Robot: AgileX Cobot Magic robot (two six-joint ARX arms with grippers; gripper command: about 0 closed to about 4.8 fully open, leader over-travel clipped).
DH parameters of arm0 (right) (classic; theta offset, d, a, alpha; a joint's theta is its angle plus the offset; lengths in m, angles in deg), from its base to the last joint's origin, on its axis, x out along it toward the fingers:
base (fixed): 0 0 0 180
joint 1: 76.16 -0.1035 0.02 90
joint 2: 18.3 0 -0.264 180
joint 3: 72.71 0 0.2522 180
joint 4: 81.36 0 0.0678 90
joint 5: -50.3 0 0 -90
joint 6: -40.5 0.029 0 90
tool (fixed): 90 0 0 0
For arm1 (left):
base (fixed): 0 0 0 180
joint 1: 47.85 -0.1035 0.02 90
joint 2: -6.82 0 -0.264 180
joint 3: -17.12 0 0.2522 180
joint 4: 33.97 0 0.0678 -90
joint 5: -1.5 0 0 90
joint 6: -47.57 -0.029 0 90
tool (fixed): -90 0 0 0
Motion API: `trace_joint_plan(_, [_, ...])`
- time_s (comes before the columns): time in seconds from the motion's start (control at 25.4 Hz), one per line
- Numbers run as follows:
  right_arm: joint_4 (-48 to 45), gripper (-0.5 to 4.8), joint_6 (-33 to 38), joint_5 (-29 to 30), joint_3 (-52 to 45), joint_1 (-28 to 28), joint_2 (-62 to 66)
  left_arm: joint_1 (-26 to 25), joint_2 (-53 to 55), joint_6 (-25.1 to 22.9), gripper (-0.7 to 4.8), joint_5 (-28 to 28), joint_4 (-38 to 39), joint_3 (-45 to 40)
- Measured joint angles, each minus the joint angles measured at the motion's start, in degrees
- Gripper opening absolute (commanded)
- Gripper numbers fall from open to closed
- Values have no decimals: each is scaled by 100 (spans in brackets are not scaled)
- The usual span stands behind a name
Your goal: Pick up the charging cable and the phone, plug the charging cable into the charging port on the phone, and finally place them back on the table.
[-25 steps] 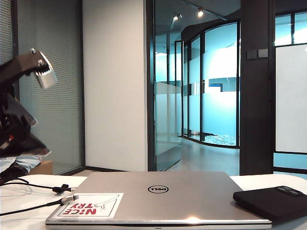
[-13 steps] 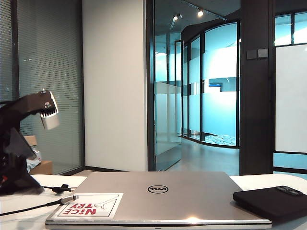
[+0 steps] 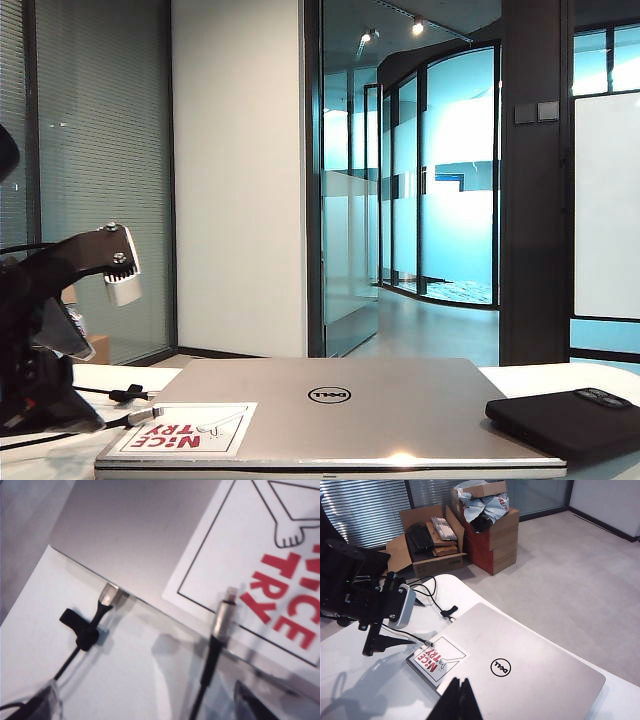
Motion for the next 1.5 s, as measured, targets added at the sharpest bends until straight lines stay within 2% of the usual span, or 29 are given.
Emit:
trace_joint_plan(0.91, [-2, -2, 0, 0, 0, 11, -13, -2, 1034, 0, 479, 9, -426, 422])
trace_joint_plan(0.95, [-2, -2, 0, 0, 0, 11, -17, 0, 1034, 2, 407, 9, -426, 422])
trace_joint_plan(0.99, [-2, -2, 0, 0, 0, 11, -17, 0, 1034, 2, 237, 11, -426, 422])
trace_joint_plan(1.02, [-2, -2, 0, 0, 0, 11, -17, 4, 1034, -13, 143, 7, -411, 422])
trace_joint_plan(1.06, [-2, -2, 0, -2, 0, 11, -17, 20, 1045, -15, 53, 7, -356, 420])
trace_joint_plan(1.1, [-2, -2, 0, -2, 0, 11, -17, 72, 1062, -15, 15, 0, -286, 415])
trace_joint_plan(1.14, [-2, -2, 0, 0, 0, 11, -20, 125, 1062, -13, -6, 0, -260, 415])
trace_joint_plan(1.26, [-9, -2, 0, -2, 0, 11, -20, 444, 1060, -11, -7, -59, -247, 415])
trace_joint_plan(1.38, [-22, -2, 0, 0, 0, 11, -17, 514, 1060, 35, -6, -111, -247, 415])
trace_joint_plan(1.5, [-24, -2, 0, 0, 0, 11, -17, 507, 929, 468, -6, -111, -92, 413])
